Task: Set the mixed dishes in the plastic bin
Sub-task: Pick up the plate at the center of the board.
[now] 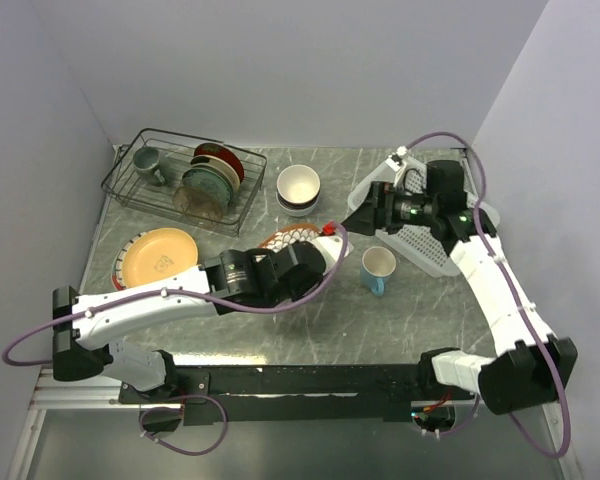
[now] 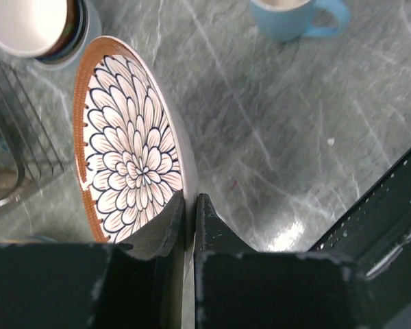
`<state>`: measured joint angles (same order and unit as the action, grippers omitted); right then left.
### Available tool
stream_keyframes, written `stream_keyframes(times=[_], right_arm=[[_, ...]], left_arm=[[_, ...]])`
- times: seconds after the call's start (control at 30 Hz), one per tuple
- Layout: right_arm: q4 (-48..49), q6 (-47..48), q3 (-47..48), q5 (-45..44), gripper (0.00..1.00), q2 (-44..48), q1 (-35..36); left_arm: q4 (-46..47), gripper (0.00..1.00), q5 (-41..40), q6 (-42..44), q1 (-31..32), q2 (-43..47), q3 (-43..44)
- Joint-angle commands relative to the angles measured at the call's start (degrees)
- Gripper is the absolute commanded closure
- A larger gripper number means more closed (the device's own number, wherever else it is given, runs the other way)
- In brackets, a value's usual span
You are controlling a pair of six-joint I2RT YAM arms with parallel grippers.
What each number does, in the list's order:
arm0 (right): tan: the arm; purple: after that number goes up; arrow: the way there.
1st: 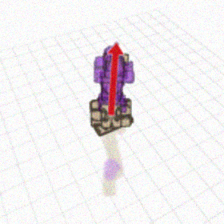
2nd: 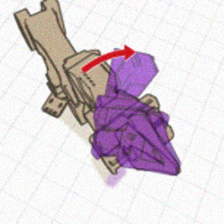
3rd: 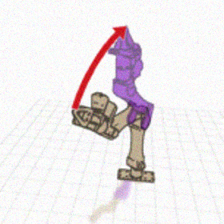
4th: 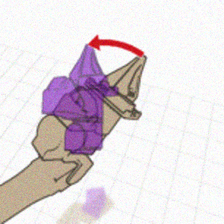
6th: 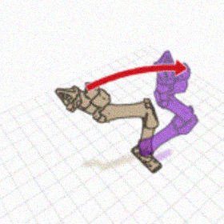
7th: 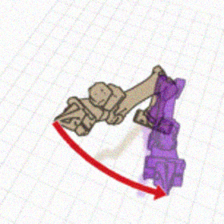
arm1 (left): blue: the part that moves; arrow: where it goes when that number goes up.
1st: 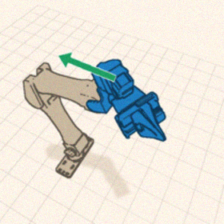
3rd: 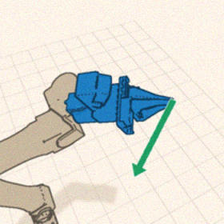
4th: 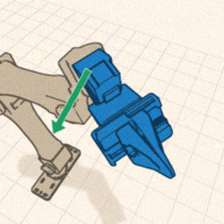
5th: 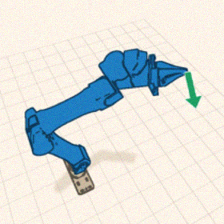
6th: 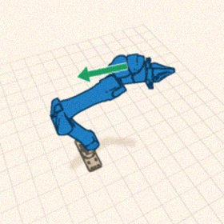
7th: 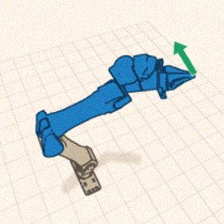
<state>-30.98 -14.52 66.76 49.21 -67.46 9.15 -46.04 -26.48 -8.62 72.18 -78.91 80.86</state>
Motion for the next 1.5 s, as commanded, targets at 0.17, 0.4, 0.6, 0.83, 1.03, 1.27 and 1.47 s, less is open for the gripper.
stream_keyframes(times=[0.17,0.4,0.6,0.83,1.03,1.27,1.47], right_arm=[[-1.5,-8.9,1.3,-1.6,0.00,-9.3,7.8],[-4.8,-6.6,1.4,-6.0,0.15,-12.1,11.9],[-9.4,-3.5,2.9,-8.1,0.71,-14.3,12.4],[-8.8,-3.3,5.7,-6.8,1.00,-14.0,12.5],[-7.3,-0.6,7.9,-2.0,1.00,-11.8,8.6],[-5.9,10.7,10.0,4.1,1.00,-9.7,-2.1],[-2.0,13.4,10.0,6.7,1.00,-8.0,-11.7]], left_arm=[[14.9,0.99,-7.4,10.8,4.4,-3.9,2.3],[13.3,0.99,-12.1,13.5,5.2,-7.5,3.7],[13.6,0.99,-14.5,15.1,5.4,-7.8,3.4],[14.8,0.98,-12.7,12.8,5.6,-6.5,3.1],[19.0,0.17,-4.7,9.0,4.6,-0.2,-0.9],[25.3,0.01,11.3,0.6,-5.5,11.1,-5.4],[26.3,0.01,17.4,-2.4,-19.2,17.6,-11.5]])
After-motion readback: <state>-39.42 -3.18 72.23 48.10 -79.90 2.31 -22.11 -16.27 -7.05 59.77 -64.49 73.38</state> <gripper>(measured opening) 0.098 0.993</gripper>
